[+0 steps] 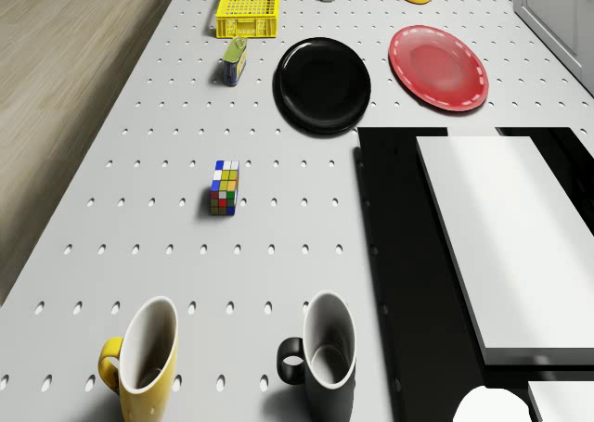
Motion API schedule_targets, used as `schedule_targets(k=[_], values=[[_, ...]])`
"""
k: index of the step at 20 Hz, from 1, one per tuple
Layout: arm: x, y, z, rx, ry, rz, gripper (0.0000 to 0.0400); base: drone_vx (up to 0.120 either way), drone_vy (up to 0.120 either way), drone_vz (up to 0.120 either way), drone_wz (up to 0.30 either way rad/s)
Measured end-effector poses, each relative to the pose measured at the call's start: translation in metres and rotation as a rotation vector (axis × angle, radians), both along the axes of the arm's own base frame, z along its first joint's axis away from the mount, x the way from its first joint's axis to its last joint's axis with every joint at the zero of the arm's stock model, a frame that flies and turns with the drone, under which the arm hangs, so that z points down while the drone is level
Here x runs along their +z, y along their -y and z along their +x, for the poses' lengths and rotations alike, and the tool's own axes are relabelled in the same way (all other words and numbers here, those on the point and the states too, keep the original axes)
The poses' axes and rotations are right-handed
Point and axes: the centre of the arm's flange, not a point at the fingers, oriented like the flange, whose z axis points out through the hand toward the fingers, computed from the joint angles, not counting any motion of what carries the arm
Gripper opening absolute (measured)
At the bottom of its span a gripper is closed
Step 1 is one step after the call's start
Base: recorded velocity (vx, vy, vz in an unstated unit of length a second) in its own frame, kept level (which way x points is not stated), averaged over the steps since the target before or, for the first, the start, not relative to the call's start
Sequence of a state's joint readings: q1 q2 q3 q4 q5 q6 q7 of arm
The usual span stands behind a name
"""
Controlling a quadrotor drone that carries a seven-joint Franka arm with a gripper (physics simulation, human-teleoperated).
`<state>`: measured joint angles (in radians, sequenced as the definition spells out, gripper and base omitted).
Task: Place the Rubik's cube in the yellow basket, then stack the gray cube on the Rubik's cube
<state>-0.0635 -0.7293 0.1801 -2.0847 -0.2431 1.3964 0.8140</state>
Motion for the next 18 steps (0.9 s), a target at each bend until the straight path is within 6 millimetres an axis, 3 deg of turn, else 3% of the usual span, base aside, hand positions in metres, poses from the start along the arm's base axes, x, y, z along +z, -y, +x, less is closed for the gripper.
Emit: schedule_targets(k=[5, 10, 14, 18], values=[[-0.024, -0.036, 0.0, -0.014, 0.002, -0.44, 0.04, 0.12, 0.12, 0.0, 0.0], [-0.093, -0.064, 0.003, -0.04, 0.002, -1.209, 0.04, 0.12, 0.12, 0.0, 0.0], [-0.154, -0.043, 0.005, -0.063, 0.0, -1.863, 0.04, 0.12, 0.12, 0.0, 0.0], [-0.182, -0.01, 0.006, -0.077, -0.002, -2.309, 0.04, 0.12, 0.12, 0.0, 0.0]])
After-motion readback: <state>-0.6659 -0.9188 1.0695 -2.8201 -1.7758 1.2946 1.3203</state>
